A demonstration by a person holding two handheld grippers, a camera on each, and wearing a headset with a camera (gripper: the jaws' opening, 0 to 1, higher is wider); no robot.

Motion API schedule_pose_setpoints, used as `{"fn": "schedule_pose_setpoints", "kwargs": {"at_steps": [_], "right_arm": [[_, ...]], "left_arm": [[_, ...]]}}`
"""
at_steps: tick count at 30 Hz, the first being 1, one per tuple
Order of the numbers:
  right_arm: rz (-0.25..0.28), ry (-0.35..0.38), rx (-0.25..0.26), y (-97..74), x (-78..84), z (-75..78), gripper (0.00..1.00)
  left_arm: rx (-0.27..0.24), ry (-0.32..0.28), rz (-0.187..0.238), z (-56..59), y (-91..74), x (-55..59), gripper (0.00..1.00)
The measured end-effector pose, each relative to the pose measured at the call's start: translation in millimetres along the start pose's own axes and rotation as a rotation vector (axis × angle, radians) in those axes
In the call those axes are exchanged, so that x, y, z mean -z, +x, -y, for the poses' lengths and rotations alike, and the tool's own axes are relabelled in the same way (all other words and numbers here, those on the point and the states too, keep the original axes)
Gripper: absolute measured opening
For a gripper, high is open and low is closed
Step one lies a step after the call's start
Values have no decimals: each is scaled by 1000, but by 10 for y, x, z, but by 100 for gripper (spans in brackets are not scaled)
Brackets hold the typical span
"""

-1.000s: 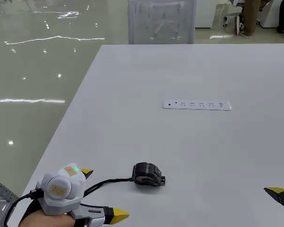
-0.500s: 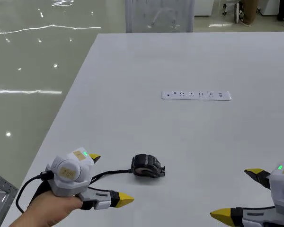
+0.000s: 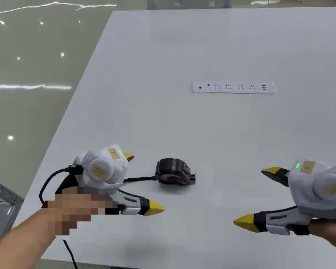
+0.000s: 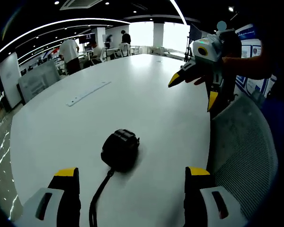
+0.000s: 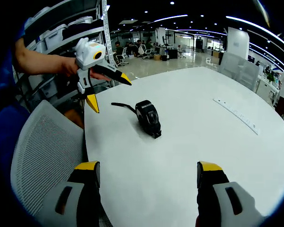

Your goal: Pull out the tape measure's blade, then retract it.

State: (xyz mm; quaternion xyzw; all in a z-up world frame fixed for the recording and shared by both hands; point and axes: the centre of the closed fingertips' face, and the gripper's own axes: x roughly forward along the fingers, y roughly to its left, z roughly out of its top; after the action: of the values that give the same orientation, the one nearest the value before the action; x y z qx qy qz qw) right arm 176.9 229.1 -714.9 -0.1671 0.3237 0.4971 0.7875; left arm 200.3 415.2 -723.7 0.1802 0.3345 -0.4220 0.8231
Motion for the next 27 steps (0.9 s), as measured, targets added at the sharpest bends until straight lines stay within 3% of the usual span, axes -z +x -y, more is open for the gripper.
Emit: {"fn": "schedule_pose_setpoints", "kwargs": {"at_steps": [6, 13, 27], "right_arm": [[-30, -69, -41, 185, -19, 7, 74], [-29, -153, -75, 394, -104, 26, 68], [-27, -258, -139, 781, -196, 87, 56]], "left_arm": [[42, 64, -34, -22, 115, 11, 84], [76, 141, -63, -55, 273, -46, 82], [128, 237, -87, -71, 557, -168, 77]]}}
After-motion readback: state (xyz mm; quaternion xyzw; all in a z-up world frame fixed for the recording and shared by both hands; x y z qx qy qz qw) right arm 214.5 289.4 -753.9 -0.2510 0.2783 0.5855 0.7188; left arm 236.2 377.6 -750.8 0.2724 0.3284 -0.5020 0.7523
